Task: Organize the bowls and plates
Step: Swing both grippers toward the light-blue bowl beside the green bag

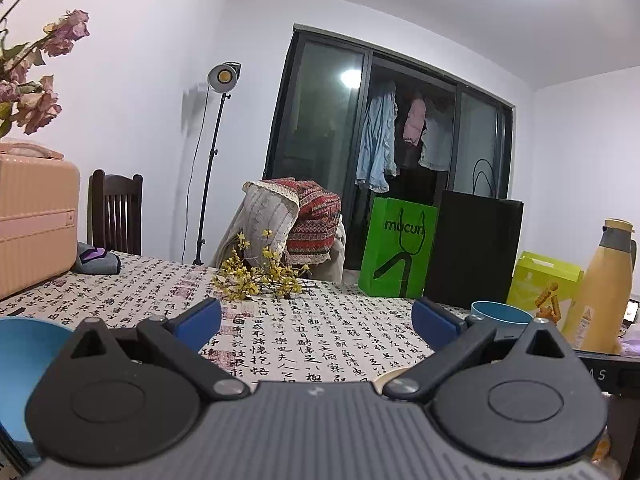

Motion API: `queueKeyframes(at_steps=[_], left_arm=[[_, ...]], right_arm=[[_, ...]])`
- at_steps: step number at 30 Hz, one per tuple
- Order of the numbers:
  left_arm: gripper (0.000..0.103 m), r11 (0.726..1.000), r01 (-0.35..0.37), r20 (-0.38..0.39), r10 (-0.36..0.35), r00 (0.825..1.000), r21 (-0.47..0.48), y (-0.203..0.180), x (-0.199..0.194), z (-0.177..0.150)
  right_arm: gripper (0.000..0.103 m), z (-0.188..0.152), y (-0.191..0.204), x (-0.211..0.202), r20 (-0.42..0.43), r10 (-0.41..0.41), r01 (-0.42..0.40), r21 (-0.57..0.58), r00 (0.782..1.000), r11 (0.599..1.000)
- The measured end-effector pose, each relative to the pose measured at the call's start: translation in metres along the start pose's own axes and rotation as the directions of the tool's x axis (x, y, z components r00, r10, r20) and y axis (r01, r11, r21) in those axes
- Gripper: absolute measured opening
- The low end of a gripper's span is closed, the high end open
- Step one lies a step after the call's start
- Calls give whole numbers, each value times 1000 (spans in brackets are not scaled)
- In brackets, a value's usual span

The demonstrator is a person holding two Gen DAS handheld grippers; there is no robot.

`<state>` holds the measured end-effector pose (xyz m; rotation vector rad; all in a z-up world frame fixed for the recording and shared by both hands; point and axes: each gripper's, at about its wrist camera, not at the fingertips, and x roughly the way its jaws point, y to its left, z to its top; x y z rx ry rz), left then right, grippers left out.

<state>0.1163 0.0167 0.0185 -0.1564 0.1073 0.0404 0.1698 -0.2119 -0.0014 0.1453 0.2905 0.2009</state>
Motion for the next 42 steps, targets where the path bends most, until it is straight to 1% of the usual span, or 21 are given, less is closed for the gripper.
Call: queueKeyframes(at_steps=[9, 16, 27, 30, 33, 38, 42], left_arm=[[103, 999, 26, -12, -25, 1000, 26, -30, 28, 7], [103, 997, 68, -39, -67, 997, 40, -57, 53, 8], [103, 992, 123, -90, -119, 989, 33, -90, 96, 16], [103, 990, 138, -107, -134, 985, 32, -98, 105, 17], [103, 985, 170, -129, -163, 978, 40, -105, 114, 16], [103, 978, 198, -162, -185, 969, 64, -120, 132, 17], [103, 975, 214, -190, -199, 961, 66, -130, 144, 18]], right_arm=[[103, 12, -30, 21, 5, -18, 18, 29, 1000, 999], [103, 19, -57, 33, 2, -54, 54, 48, 999, 997], [103, 37, -91, 48, 21, -115, 115, 1, 993, 993], [103, 41, -99, 53, 26, -119, 119, -3, 993, 993], [103, 44, -106, 57, 27, -120, 120, 2, 992, 993], [103, 49, -115, 62, 28, -122, 121, 34, 992, 992], [103, 51, -122, 68, 27, -135, 134, 27, 991, 991]])
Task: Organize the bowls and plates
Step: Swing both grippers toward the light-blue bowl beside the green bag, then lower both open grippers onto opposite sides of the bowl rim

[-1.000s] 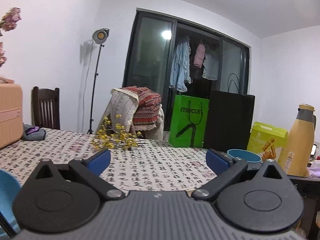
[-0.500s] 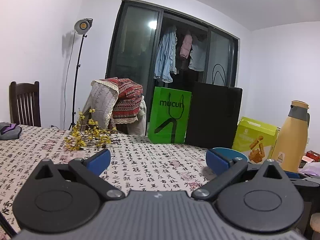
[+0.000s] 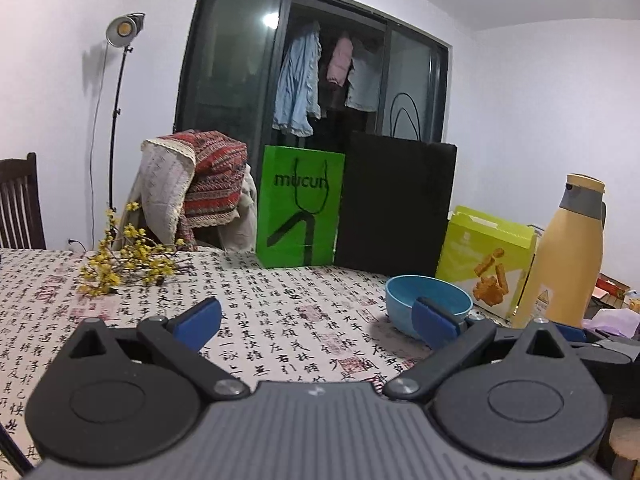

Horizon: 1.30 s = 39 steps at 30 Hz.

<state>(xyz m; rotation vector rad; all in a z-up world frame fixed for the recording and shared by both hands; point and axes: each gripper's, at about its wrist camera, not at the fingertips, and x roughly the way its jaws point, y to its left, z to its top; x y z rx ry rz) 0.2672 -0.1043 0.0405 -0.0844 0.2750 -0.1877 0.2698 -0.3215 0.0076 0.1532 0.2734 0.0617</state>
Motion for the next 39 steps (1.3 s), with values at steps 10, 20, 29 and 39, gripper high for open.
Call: queueKeyframes(at_steps=[10, 20, 29, 39], left_arm=[[103, 1000, 15, -59, -16, 998, -23, -9, 34, 16], [103, 1000, 17, -112, -20, 993, -23, -21, 70, 37], [103, 1000, 19, -128, -20, 992, -13, -35, 104, 58], [103, 999, -45, -144, 43, 989, -12, -45, 144, 70]], right_arm=[[103, 16, -19, 19, 20, -61, 61, -1, 998, 998], [103, 36, -32, 36, 37, -94, 94, -1, 995, 996], [103, 61, -44, 61, 48, -147, 147, 7, 988, 989], [103, 88, -54, 92, 69, -192, 191, 26, 979, 981]])
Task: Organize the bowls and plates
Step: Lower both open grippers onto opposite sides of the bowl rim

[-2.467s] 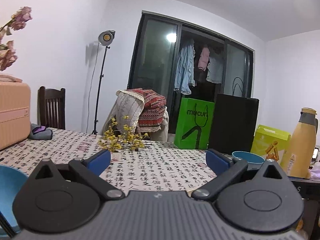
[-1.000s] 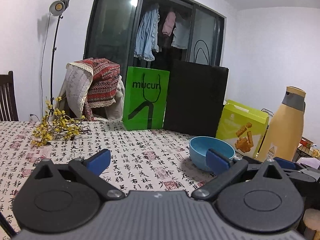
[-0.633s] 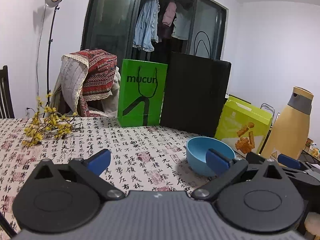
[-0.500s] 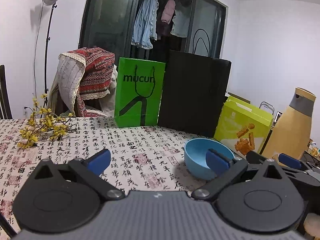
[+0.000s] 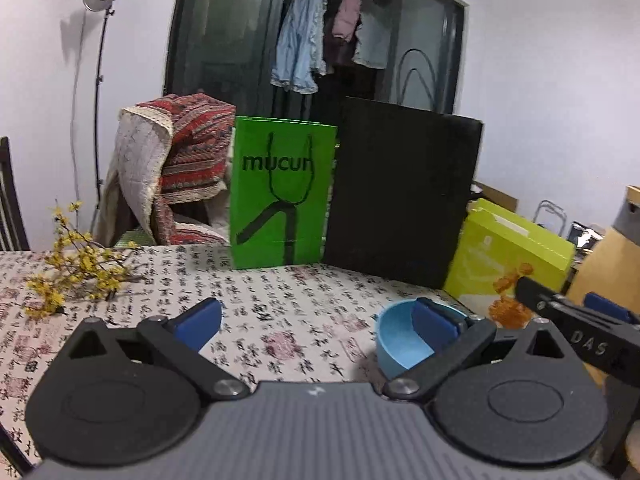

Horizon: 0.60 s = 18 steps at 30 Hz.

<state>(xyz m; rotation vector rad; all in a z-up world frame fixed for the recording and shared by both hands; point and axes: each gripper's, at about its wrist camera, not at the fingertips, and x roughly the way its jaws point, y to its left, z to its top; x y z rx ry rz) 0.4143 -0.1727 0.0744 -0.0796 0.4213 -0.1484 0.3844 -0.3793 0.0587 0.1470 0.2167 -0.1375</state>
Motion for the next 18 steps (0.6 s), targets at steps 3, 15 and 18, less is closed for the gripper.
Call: queueKeyframes(at_steps=[3, 15, 18], left_arm=[[103, 999, -31, 2, 31, 1000, -8, 0, 11, 5], [103, 989, -146, -17, 145, 989, -26, -6, 63, 26], [103, 986, -168, -8, 168, 986, -5, -11, 74, 28]], right_arm=[[103, 5, 2, 10, 1, -9, 9, -11, 1000, 1000], [103, 10, -1, 69, -29, -30, 30, 0, 999, 1000], [103, 0, -6, 77, -23, -29, 29, 10, 999, 1000]])
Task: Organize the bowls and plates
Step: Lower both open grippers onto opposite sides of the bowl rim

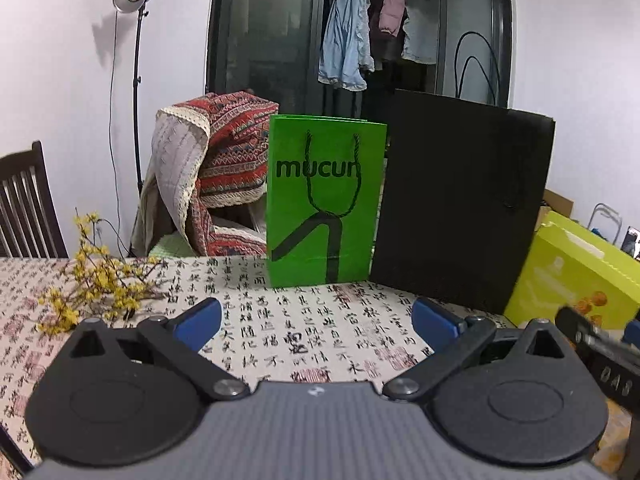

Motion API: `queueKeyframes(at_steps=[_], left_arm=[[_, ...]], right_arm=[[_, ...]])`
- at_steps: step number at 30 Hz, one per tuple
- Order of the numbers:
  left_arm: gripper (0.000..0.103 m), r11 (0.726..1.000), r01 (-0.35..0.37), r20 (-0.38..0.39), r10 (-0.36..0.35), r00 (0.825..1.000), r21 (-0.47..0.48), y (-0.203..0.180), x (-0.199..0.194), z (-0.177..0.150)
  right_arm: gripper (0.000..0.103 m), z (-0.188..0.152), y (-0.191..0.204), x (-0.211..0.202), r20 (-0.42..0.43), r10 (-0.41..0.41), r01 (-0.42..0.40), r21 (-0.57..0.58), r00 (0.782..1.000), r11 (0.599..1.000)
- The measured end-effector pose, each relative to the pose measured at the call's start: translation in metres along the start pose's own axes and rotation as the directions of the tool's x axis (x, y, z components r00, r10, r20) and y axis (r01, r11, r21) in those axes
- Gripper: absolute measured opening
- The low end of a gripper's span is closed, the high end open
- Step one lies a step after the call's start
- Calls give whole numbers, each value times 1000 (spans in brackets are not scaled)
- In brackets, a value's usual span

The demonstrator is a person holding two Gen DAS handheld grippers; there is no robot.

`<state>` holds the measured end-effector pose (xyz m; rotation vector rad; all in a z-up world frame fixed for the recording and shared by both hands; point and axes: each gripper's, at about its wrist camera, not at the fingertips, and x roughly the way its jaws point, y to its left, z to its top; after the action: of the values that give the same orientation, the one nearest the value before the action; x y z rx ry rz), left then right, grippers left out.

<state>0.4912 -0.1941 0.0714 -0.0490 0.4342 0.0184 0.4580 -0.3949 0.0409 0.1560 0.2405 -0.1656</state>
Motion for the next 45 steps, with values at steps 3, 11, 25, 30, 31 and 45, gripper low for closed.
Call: queueKeyframes(at_steps=[3, 11, 25, 30, 31, 45], left_arm=[[103, 1000, -6, -6, 6, 1000, 18, -5, 8, -1], [103, 999, -22, -53, 24, 998, 39, -31, 37, -10], [103, 997, -2, -129, -7, 992, -71, -58, 75, -41], [103, 997, 21, -140, -31, 990, -77, -65, 82, -57], [103, 998, 19, -135, -28, 990, -68, -66, 83, -60], [103, 991, 83, -120, -95, 988, -101, -65, 91, -70]], right_arm=[[103, -12, -3, 11, -26, -10, 10, -8, 1000, 1000], [102, -29, -13, 33, -76, -48, 47, -12, 996, 999], [100, -45, -31, 47, -185, -105, 109, 11, 977, 994], [98, -50, -30, 50, -208, -117, 116, -16, 971, 993], [98, -50, -30, 51, -214, -115, 114, -16, 970, 993], [89, -51, -32, 54, -238, -129, 130, -13, 963, 991]])
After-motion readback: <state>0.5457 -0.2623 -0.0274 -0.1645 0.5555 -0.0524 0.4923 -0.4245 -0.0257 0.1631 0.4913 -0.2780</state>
